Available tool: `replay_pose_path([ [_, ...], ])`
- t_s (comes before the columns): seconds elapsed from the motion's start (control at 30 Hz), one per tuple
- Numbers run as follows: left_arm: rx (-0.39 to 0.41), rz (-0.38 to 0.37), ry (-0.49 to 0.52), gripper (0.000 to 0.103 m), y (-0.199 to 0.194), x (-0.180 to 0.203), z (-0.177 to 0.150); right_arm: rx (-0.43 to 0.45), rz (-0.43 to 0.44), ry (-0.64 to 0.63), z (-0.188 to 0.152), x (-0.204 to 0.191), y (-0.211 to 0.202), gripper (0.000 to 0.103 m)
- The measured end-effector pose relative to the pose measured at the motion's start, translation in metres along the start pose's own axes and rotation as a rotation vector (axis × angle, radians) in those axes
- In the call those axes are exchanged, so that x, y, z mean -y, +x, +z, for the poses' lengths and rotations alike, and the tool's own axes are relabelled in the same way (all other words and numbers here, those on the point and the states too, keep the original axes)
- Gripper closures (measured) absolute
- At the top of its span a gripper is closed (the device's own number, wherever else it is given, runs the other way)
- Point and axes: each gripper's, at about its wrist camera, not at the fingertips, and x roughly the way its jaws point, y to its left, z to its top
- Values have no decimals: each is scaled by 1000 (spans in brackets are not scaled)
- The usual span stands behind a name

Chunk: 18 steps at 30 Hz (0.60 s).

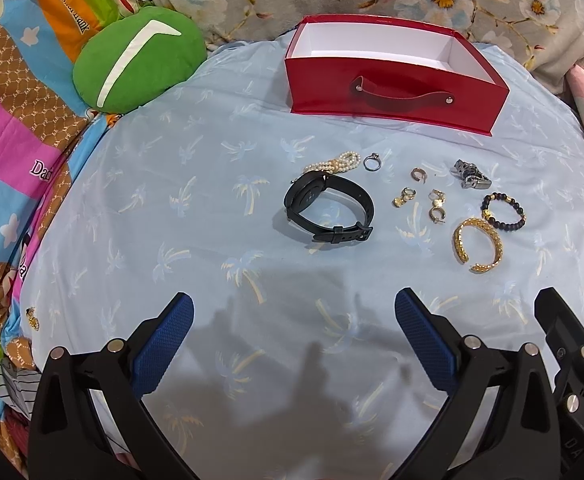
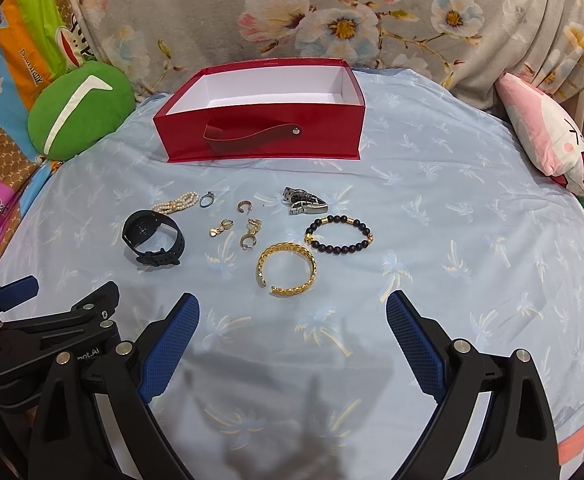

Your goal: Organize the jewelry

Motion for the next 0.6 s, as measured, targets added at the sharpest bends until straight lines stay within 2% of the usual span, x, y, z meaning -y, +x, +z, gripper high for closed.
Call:
replay_pose_path([
  [0.6,-39,3,-42,5,23,-12,6,-40,3,42,1,16,15,10],
])
